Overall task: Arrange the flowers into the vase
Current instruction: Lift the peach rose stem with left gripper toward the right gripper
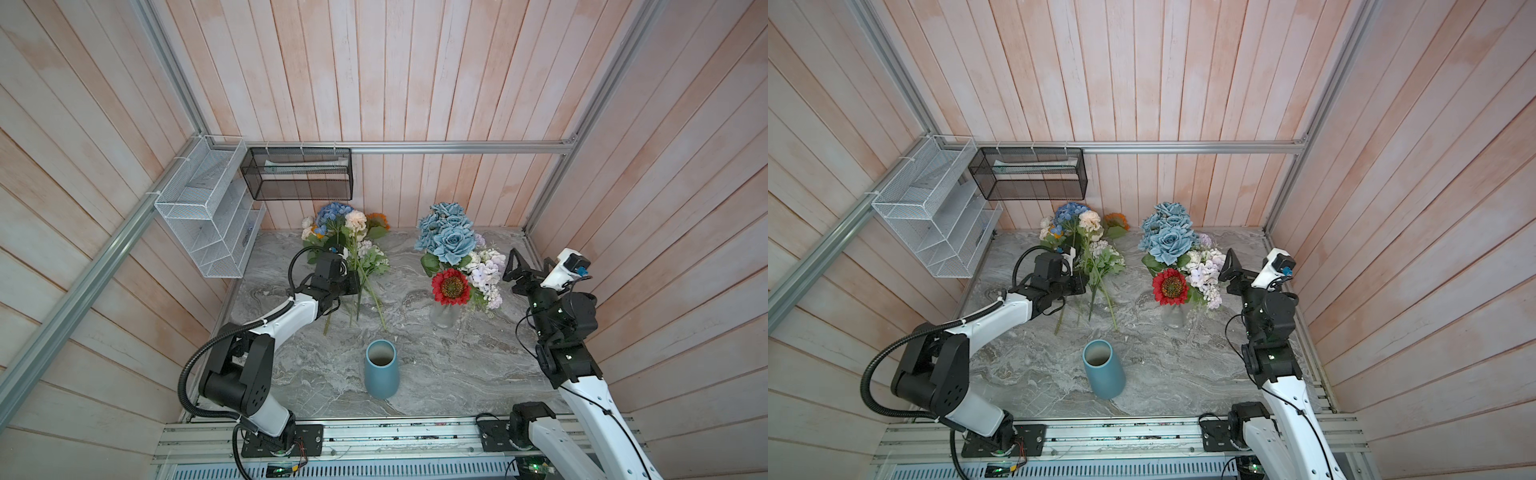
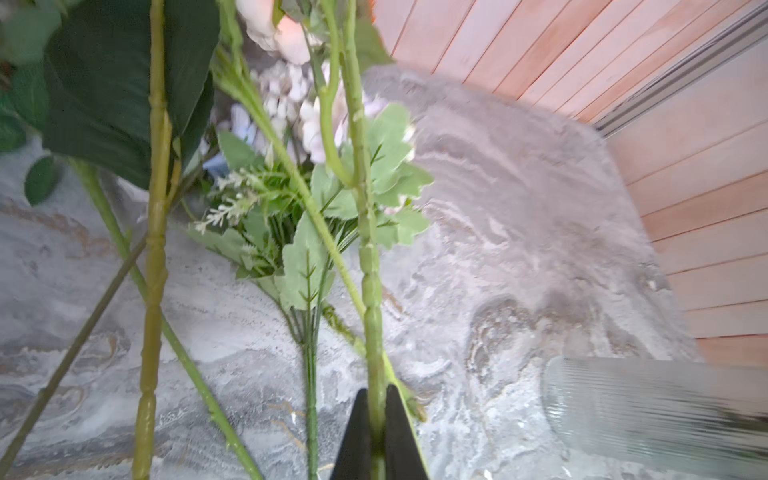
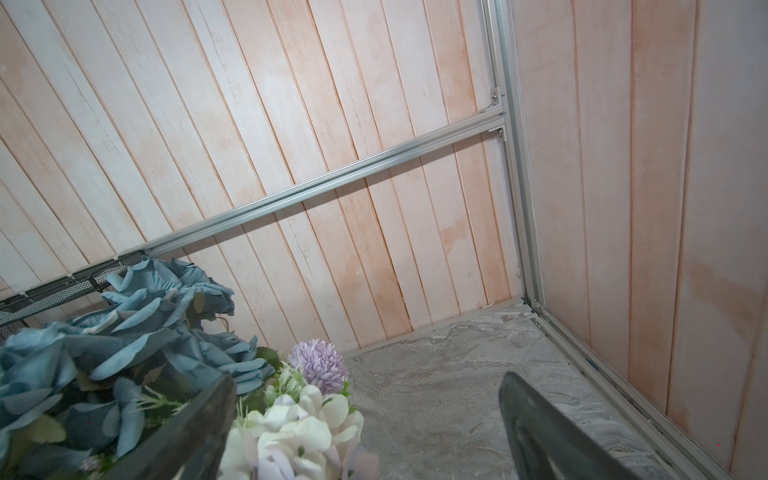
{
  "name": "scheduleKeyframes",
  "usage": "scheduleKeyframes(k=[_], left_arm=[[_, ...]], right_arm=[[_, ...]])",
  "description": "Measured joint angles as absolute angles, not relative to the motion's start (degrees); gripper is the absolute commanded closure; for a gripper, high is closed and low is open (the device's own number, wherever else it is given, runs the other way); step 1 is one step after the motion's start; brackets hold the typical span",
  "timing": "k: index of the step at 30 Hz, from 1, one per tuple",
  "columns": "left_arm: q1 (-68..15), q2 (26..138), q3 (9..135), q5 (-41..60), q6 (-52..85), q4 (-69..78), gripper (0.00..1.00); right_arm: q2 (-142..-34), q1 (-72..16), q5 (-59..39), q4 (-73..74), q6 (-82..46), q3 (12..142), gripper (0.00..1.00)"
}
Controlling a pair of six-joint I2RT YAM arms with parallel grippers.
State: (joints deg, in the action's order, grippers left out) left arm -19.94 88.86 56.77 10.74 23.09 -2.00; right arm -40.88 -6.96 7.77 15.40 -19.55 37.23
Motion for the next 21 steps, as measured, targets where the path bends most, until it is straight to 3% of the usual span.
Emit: scheduleKeyframes(k=[6,9,16,21], left_arm=[[-19.94,83.13,56.66,16.80,22.22,0.95,1.00],[-19.94,82.24,56.69,21.06,22.09,2.00,1.00],[-20.32,80.84,57.84,29.50,22.09,5.15,1.00],[-21.80,78.06,58.78,31.97,21.82,10.66,1.00]], right_arm=[[-40.82,-6.96,5.74,15.46,-20.86,37.93,0.02],[-40.86,-6.92,3.60,16.23,-21.45,38.92,0.07],[-43.66,-7.01,-7.03,17.82,-23.70,45.08,0.17],[-47.24,-12.29,-14.68,18.50,-23.83,50.65,0.17]])
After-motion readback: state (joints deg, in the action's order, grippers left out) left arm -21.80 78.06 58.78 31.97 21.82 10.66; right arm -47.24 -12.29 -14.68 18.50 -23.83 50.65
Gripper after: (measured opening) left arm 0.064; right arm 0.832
